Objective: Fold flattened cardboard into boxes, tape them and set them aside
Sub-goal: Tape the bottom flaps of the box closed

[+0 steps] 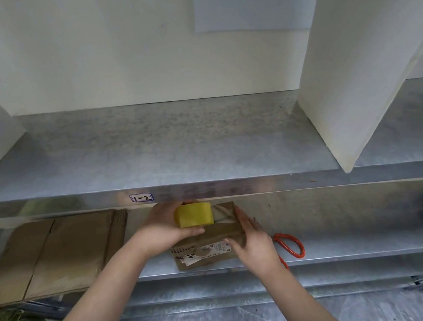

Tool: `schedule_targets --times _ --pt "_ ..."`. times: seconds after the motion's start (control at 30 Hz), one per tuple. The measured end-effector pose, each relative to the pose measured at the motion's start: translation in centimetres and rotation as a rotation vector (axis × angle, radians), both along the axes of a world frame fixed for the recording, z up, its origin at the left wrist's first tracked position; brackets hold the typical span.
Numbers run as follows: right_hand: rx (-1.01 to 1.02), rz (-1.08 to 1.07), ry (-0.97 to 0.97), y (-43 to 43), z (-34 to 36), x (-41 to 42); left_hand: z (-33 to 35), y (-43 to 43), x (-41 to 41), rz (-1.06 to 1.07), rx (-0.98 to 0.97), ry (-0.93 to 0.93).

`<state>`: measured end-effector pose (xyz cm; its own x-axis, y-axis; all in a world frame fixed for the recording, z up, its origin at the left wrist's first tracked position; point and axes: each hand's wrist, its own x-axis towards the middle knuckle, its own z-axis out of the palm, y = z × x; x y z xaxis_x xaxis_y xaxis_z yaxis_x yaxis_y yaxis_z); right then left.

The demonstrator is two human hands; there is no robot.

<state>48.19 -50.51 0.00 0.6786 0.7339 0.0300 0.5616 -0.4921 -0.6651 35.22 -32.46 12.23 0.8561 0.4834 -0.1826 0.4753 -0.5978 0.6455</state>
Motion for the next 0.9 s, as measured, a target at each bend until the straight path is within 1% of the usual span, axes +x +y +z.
schedule_targets --times 0.17,0.23,0.37,0.5,0.67,0.77,0.9 --pt "-0.060 0.087 -0.065 0.3 0.4 0.7 0.2 -0.3 -0.2 0.024 0.053 0.037" --pt "-0.060 0.082 -0.031 0.5 0.5 1.1 0.3 -0.6 -0.2 0.022 0.095 0.055" --pt "-0.029 0.011 0.092 0.6 0.3 1.4 0.8 -1.0 -0.3 -0.010 0.108 -0.015" --pt "-0.045 -0.031 0.119 0.7 0.2 1.3 1.1 -1.5 -0.8 -0.021 0.116 -0.075" --pt "-0.063 -0.037 0.123 0.8 0.1 1.1 1.4 -1.5 -1.5 0.060 0.138 -0.127" --pt "-0.080 -0.016 0.112 0.7 0.3 1.0 1.3 -1.1 -2.7 0.050 0.184 -0.079" --pt "-0.061 -0.019 0.138 0.9 0.3 0.8 1.5 -0.5 -4.2 0.009 0.316 -0.022"
